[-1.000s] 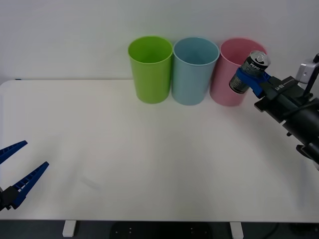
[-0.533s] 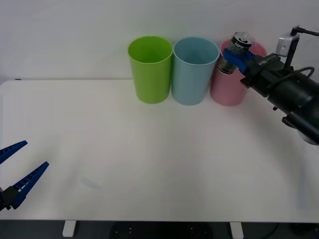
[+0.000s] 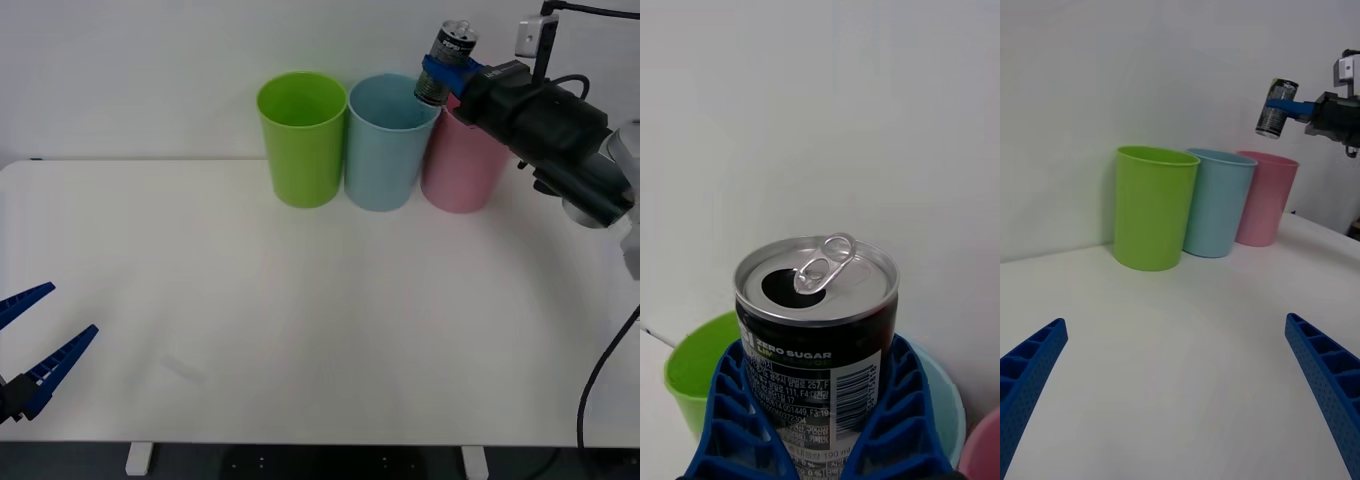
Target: Grasp the object on the table and drop it into the matching bin: aluminum can to the light blue bin, PET bottle to the pink bin.
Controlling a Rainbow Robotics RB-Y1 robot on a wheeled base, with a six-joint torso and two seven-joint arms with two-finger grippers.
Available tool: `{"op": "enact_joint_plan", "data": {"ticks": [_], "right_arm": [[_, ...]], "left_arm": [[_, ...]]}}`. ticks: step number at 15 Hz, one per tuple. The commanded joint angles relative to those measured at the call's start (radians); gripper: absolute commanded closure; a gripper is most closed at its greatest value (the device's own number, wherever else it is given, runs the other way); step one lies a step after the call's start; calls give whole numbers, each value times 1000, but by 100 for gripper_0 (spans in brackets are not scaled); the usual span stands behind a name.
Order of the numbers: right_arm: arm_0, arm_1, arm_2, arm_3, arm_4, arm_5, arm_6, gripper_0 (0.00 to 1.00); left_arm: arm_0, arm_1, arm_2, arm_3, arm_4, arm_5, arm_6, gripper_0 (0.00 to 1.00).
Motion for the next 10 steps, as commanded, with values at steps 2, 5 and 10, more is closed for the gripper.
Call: {"op": "enact_joint_plan", "data": {"ticks": [2, 5, 10], "right_arm": [[-84, 50, -1, 110, 44, 15, 12, 100], [-133, 92, 0, 168, 71, 56, 21, 100], [-161, 136, 0, 189, 103, 127, 32, 100]], "left_arm": [[0, 0, 0, 0, 0, 0, 0, 0], [0, 0, 0, 0, 0, 0, 0, 0], [0, 0, 0, 0, 0, 0, 0, 0]]}}
